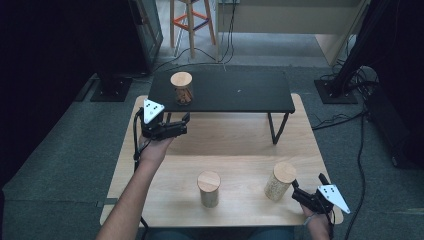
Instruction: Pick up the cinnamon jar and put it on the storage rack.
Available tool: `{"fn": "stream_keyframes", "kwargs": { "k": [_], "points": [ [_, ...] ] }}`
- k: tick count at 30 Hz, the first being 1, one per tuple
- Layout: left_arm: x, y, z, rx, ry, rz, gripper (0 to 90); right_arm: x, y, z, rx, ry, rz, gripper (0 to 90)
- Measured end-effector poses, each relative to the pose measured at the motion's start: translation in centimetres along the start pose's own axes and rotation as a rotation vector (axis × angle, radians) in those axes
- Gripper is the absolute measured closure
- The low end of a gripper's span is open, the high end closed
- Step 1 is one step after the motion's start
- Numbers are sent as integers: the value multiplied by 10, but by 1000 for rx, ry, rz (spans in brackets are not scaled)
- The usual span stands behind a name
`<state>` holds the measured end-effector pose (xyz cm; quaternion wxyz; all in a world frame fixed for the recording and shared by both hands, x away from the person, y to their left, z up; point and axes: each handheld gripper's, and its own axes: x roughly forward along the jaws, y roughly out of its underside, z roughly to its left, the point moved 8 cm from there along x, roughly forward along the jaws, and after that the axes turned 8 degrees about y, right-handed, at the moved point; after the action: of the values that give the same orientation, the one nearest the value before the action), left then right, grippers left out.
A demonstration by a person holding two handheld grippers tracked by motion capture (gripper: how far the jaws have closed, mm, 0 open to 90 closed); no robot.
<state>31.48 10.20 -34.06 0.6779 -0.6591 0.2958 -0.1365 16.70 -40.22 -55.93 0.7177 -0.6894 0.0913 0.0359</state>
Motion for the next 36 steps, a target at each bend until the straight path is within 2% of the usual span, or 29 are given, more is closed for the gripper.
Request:
{"fn": "stream_keyframes", "kwargs": {
  "k": [2,9,13,15,23,31,36],
  "points": [
    [-3,2,-2,10,4,-3,0,0,0,0,1,0,-1,0],
    [-12,19,-3,0,-9,3,0,-1,0,1,0,0,-5,0],
    [-16,25,-5,25,-24,41,0,-1,1,1,-3,0,-7,0],
    [-20,27,-5,25,-24,36,0,-1,0,1,-5,0,-6,0],
    [-35,48,-7,14,-36,34,0,-1,0,1,0,0,-5,0],
    [-47,64,-3,-23,-27,39,0,-1,1,1,1,4,-8,0],
    [-49,78,-1,-31,-49,51,0,-1,1,1,2,4,-8,0]
  ]
}}
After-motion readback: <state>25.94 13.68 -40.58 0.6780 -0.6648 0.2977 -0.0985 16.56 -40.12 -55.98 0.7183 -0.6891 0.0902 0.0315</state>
